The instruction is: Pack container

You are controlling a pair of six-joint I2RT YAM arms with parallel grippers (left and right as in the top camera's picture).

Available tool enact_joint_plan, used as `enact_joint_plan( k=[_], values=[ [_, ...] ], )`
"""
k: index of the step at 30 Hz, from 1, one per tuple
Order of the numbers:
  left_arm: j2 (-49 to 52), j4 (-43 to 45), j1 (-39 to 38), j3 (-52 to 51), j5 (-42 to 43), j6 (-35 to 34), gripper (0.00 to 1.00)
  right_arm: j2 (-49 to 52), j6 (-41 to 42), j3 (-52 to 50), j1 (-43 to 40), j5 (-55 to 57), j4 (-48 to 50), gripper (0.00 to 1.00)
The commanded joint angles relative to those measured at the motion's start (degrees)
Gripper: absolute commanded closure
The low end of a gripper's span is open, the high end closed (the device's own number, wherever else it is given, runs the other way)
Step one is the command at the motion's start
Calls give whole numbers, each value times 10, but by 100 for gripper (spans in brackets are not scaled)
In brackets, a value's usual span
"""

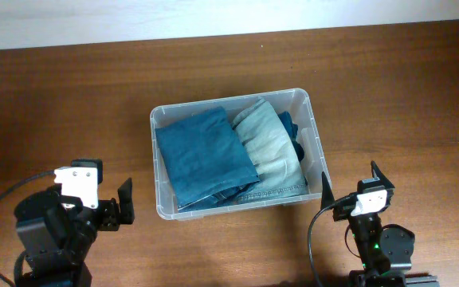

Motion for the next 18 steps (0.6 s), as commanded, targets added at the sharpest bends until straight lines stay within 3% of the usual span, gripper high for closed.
enact_joint_plan(
  k=[1,7,12,18],
  values=[
    [-1,1,1,-1,6,-5,0,-2,6,-3,3,7,-4,1],
    [-38,1,-8,-14,6,-5,0,-2,6,-3,3,7,-4,2],
    [-135,2,-89,-74,-27,-3,0,-2,6,-3,3,7,-4,2],
    [-289,226,-162,-257,-73,-3,0,-2,6,-3,3,7,-4,2]
  ],
)
